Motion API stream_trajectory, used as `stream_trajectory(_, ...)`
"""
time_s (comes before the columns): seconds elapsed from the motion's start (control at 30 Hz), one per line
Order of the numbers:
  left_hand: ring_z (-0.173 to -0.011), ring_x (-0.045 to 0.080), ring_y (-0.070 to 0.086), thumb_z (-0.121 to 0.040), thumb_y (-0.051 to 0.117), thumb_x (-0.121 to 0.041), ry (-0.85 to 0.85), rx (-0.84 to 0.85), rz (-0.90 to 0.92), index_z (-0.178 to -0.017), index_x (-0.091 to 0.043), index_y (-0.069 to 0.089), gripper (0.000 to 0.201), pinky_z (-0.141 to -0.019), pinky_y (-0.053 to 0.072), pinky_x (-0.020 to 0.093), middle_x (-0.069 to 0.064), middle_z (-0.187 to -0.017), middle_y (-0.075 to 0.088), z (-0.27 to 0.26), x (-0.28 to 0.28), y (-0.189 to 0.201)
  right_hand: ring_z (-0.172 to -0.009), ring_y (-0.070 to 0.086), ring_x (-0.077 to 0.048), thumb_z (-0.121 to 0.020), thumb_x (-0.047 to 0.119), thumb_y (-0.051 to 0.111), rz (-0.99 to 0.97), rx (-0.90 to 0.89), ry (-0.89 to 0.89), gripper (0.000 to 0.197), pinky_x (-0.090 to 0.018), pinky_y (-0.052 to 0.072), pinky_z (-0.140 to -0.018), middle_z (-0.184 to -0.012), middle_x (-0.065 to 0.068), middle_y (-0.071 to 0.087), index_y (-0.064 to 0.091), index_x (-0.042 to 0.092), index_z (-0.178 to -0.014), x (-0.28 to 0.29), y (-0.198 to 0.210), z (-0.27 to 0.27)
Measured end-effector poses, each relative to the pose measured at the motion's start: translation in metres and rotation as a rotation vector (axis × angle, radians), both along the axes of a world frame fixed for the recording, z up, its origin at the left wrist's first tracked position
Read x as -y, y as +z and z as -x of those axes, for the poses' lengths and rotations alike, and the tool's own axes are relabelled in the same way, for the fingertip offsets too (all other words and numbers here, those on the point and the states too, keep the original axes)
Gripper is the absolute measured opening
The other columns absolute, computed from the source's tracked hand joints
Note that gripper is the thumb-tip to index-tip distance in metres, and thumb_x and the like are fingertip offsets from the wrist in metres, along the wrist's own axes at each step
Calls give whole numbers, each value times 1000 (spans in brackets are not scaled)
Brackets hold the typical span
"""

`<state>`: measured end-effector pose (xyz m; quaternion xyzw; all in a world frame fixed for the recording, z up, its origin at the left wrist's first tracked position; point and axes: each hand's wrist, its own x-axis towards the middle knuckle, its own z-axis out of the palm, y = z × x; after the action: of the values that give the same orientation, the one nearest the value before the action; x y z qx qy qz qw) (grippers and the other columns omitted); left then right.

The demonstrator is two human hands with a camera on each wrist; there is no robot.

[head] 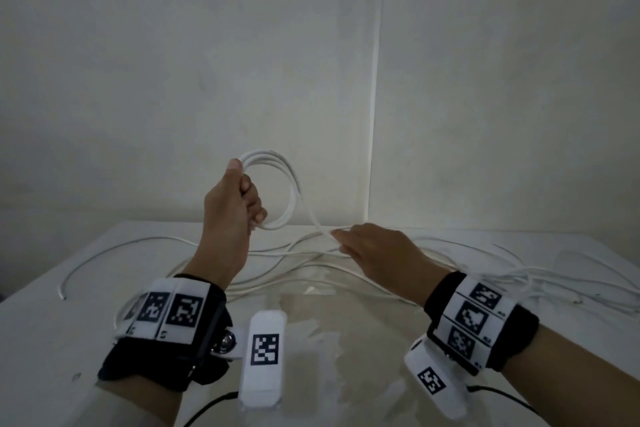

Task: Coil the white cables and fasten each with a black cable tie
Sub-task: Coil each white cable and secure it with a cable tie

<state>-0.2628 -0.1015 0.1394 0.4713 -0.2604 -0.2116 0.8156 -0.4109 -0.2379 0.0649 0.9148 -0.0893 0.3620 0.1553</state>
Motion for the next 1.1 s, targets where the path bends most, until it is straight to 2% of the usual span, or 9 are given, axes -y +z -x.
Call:
stream_trajectory(0.1,-35,7,21,-98,37,-33,33,30,-29,-62,-19,33,39,-37,27,17,-10,-40,26,2,4,-1,-54,58,-11,-81,28,41,91,0,38,28,-16,30,-35,-64,8,60,68,20,-81,-14,4,-5)
stream_trajectory(0.2,-35,7,23,-98,35,-33,40,68,-65,-62,-19,34,38,-38,28,17,-10,-40,28,8,9,-5,-52,57,-15,-74,19,70,128,-20,116,5,-16,25,-37,-63,4,59,66,16,-77,-23,5,-9)
stream_trajectory(0.3,-38,6,29,-100,31,-30,34,195,-110,-63,-18,34,39,-46,34,19,-10,-43,33,21,18,-11,-54,55,-17,-56,10,83,116,-62,131,26,-19,27,-35,-65,2,57,65,14,-75,-29,10,-11)
stream_trajectory(0.4,-47,9,42,-101,28,-29,12,322,-120,-64,-16,36,40,-55,39,23,-2,-54,41,31,22,-18,-54,53,-16,-54,8,84,140,-48,153,28,-19,29,-32,-65,3,56,65,15,-74,-29,19,-9)
stream_trajectory(0.6,-49,9,47,-100,26,-33,-69,419,-169,-71,-17,42,37,-50,42,24,0,-64,51,49,26,-24,-52,56,-21,-67,6,80,97,36,298,21,-20,35,-34,-69,-6,61,62,6,-76,-31,31,-2)
stream_trajectory(0.7,-45,4,46,-101,24,-34,-114,494,-222,-70,-12,42,41,-46,39,21,-8,-51,52,56,26,-27,-48,54,-17,-69,15,75,21,100,357,30,-17,36,-36,-68,-4,60,48,12,-81,-32,37,2)
stream_trajectory(0.83,-54,14,54,-100,24,-37,-180,537,-281,-91,9,49,54,-52,44,25,12,-69,57,57,25,-33,-48,34,-12,-66,24,72,-274,174,370,37,-8,29,-44,-56,14,36,36,20,-73,-29,53,12)
stream_trajectory(0.9,-48,9,48,-100,23,-37,-204,575,-306,-91,10,49,54,-47,40,18,12,-63,50,59,23,-37,-48,27,-15,-68,25,71,-352,136,351,35,-9,33,-53,-54,18,27,37,21,-70,-25,62,15)
stream_trajectory(1.1,-35,8,34,-100,26,-35,-119,334,-273,-66,-8,41,46,-42,31,21,-6,-39,40,48,26,-31,-52,44,-5,-84,32,60,-375,58,378,23,-15,36,-53,-69,4,58,62,10,-85,-28,58,16)
